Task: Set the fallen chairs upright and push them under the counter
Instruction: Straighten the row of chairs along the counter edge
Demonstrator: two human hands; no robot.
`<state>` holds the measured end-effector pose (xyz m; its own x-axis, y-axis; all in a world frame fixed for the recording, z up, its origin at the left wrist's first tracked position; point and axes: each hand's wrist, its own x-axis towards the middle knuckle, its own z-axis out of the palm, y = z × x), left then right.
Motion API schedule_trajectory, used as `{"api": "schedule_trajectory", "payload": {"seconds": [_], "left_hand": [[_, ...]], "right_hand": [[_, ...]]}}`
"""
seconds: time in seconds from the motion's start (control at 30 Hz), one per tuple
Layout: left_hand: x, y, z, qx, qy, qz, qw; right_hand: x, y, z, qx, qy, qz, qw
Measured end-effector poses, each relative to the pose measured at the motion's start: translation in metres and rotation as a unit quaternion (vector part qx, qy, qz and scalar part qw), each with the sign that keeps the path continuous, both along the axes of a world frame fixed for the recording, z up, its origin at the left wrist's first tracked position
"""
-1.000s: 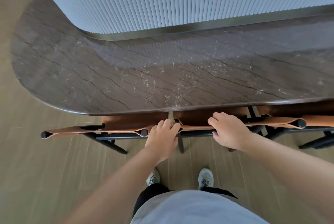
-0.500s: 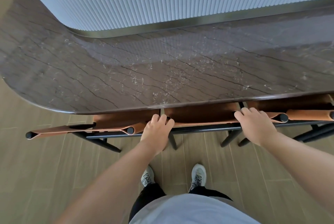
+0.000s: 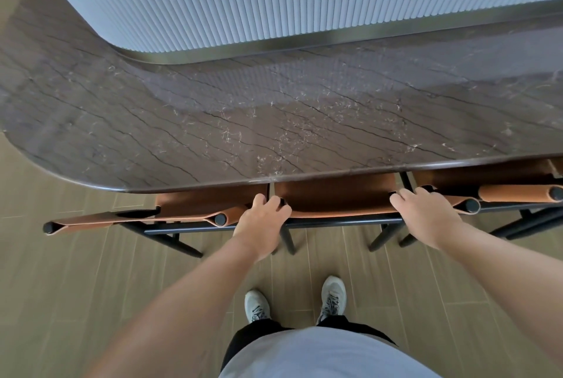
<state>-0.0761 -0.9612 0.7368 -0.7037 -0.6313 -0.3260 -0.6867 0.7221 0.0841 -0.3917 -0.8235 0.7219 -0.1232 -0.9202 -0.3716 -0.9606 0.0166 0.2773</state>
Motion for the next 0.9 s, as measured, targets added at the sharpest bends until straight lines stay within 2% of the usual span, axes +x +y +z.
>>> {"api": "schedule_trajectory", "payload": {"seconds": [0.27, 0.47, 0.6, 0.73, 0.9], "left_hand": [[0.004, 0.002, -0.003, -0.002, 0.012, -0.017, 1.0], [0.005, 0.002, -0.008, -0.015, 0.026, 0.018, 0.999], [0.007, 0.001, -0.009, -0.048, 0.05, 0.037, 0.997], [0.028, 0.003, -0.006, -0.066, 0.067, 0.067, 0.993], [0.072, -0.001, -0.002, -0.059, 0.016, 0.126, 0.99]], "right_hand": [[-0.001, 0.005, -0.003, 0.006, -0.005, 0.005, 1.0], [-0.007, 0.001, -0.001, -0.009, -0.029, 0.02, 0.999], [-0.007, -0.002, -0.002, -0.022, -0.093, 0.035, 0.995], [0.029, -0.023, -0.001, -0.1, -0.163, 0.097, 0.977], [0.111, -0.061, 0.002, -0.144, -0.24, 0.16, 0.946]]}}
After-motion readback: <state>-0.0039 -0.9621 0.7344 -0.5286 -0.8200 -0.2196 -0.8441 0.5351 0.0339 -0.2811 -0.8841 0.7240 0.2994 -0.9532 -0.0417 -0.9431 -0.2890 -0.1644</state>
